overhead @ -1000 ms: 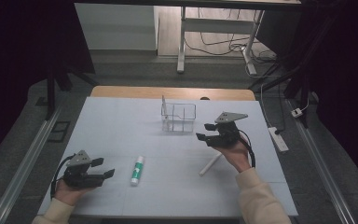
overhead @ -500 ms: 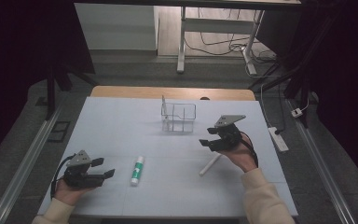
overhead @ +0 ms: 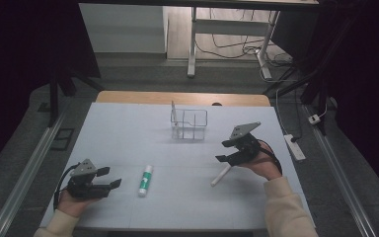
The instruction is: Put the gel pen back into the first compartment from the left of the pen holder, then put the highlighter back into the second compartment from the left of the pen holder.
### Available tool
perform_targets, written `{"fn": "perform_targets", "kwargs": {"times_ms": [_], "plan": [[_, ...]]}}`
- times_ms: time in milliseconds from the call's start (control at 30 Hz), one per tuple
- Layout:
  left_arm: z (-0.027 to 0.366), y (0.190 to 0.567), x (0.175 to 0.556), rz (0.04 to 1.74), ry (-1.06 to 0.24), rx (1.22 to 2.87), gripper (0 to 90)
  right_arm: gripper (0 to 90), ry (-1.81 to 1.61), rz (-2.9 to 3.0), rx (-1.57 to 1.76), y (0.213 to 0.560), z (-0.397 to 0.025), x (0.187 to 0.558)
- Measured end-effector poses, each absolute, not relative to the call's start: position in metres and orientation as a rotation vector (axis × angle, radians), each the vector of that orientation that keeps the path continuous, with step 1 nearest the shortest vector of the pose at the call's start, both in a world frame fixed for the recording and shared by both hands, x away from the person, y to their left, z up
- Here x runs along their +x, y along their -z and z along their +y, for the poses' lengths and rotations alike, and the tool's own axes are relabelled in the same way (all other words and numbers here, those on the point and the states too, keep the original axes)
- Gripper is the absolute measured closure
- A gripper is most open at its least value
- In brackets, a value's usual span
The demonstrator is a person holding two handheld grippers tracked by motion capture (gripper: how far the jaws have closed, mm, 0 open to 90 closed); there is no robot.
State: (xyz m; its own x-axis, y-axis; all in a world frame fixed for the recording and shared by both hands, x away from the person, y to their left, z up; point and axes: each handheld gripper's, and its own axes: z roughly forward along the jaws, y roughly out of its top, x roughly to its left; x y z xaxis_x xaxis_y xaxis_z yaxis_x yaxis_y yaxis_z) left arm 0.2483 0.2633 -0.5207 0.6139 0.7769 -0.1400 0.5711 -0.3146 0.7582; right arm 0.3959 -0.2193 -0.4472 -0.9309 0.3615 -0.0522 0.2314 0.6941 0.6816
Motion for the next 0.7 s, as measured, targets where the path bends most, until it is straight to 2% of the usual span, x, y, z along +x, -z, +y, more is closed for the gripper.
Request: {"fn": "perform_targets", "kwargs": {"times_ms": [700], "plan": [[0.2630,0.5203,0.2480,1.062,-0.323,2.021,30.6,31.2,-0.940,2.868,0.252,0.4533,-0.2177,0.3901]]}}
